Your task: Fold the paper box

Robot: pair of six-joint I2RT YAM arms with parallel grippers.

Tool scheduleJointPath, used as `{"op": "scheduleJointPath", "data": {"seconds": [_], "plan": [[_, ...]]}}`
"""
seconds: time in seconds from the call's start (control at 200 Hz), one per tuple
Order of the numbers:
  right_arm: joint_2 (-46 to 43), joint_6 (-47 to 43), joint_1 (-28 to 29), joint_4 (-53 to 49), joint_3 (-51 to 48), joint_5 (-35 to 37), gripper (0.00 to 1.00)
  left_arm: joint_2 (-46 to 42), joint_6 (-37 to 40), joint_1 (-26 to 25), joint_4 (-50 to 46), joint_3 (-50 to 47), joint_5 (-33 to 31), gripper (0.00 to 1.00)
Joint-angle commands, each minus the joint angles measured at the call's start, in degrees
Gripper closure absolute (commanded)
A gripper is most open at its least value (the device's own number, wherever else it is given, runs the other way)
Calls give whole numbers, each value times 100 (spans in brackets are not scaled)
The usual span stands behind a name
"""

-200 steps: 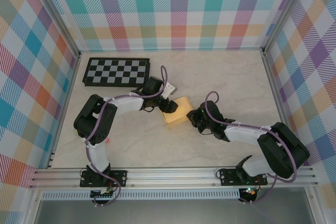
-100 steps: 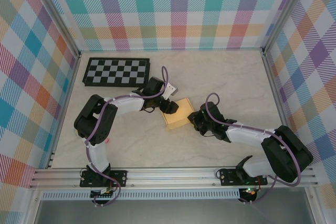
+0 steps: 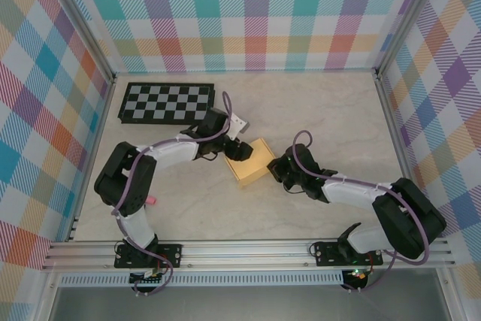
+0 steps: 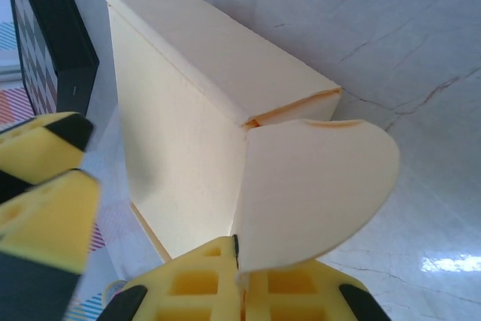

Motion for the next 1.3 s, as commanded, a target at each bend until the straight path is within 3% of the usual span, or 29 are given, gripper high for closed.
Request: {"op": "scheduleJointPath", "data": {"seconds": [0.0, 0.19, 0.385, 0.555, 0.66, 0.735, 0.85, 1.0, 1.175, 1.295], "plan": [[-233, -721, -55, -741, 252, 76, 94, -514, -198, 238, 193, -87, 266, 28], [-342, -1019, -205, -1069, 291, -131, 89, -1084, 289, 218, 94, -542, 518, 24], [-314, -835, -275, -996, -66, -300, 70, -995, 322, -10, 145, -763, -216, 18], [-1146, -1112, -641, -2199, -34, -566, 51, -1012, 546, -235, -228, -536, -263, 18], [-1658, -1658, -1049, -3160, 143, -966, 47, -1409, 646, -409, -554, -652, -563, 19], [-1831, -2222, -1354, -3803, 388, -1333, 46, -1914, 126, -499, -655, -892, -1034, 22], [-1640, -3280, -1527, -4698, 1113, -1474, 46, -2851, -1756, -617, -1051, -1273, -1912, 23], [-638, -4687, -1587, -5315, 2286, -1403, 50, -3636, -3984, -705, -1297, -1670, -1709, 24], [800, -5941, -1627, -5519, 3242, -1806, 65, -3196, -4434, -1042, -1474, -1727, -1009, 23], [1260, -6291, -1627, -5379, 3369, -1784, 64, -2888, -4405, -1462, -1781, -1520, -1060, 24]]}}
